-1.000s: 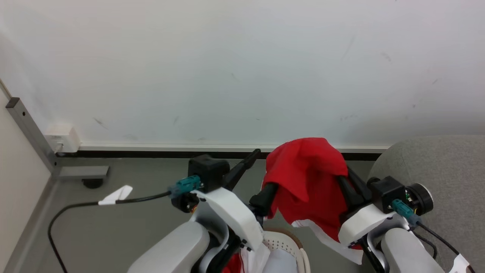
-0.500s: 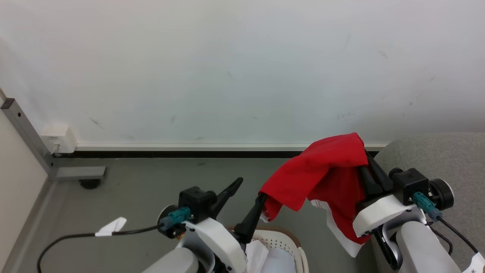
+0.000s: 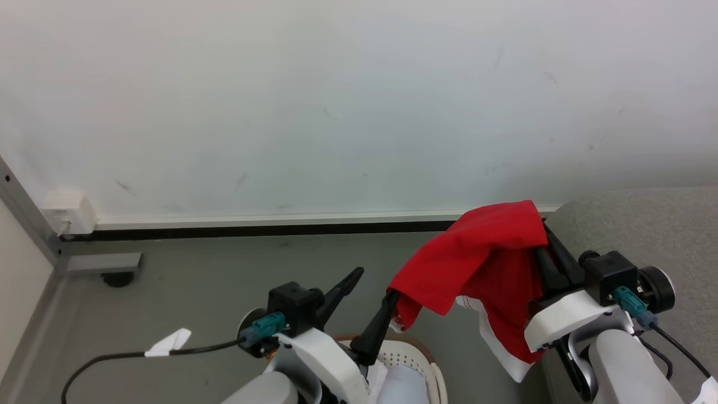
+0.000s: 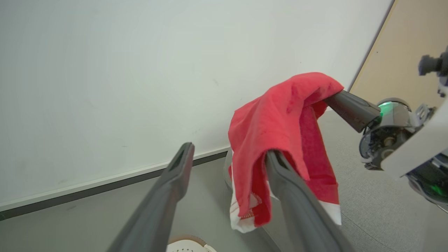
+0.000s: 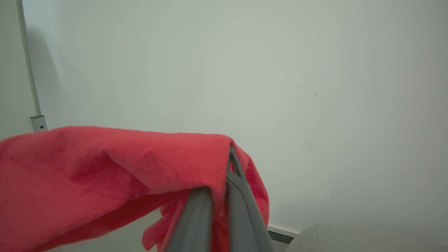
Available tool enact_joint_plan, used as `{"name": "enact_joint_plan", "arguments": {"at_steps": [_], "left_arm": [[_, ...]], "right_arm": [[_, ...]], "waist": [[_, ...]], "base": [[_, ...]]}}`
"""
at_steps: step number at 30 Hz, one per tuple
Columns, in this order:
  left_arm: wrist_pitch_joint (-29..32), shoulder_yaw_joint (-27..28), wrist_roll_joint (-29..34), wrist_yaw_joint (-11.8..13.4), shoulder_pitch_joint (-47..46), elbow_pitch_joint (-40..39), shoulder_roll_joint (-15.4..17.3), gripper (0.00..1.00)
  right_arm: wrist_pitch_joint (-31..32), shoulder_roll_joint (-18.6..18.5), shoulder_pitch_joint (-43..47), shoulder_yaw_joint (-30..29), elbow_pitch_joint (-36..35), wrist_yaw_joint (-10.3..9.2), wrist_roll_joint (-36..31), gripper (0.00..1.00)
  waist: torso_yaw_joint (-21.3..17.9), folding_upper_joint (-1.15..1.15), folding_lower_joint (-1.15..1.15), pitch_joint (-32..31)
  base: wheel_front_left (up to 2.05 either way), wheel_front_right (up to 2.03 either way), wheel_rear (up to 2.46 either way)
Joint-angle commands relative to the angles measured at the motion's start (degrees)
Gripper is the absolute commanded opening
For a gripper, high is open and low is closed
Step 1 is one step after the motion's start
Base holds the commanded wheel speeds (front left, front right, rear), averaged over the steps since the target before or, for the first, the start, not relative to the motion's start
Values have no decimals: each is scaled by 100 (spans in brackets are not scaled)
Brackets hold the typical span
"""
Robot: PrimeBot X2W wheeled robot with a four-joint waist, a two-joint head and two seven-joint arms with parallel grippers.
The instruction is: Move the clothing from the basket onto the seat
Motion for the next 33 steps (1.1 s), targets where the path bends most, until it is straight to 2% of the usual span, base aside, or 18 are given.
{"name": "enact_joint_plan", "arguments": {"at_steps": [1,14,27,33], "left_arm": [[-31,-6,-18,-9,36,30,6,100],[-38,-41,-48,9,-28,-23,-32,100],[-45,-158,9,-27,-116,-88,-179,100],[-46,-230,32,-51,-165,-95,-246,100]], "right_arm": [[3,-7,42,-34,-47,-13,-3,0],[3,-29,109,-621,-384,-12,-340,0],[3,-187,311,-821,-749,-13,-385,0],[3,-217,367,-877,-826,-12,-326,0]], "waist": [[-78,0,0,31],[-699,0,0,174],[-1531,0,0,412],[-1681,0,0,497]], "base": [[0,0,0],[0,0,0],[0,0,0],[0,0,0]]}}
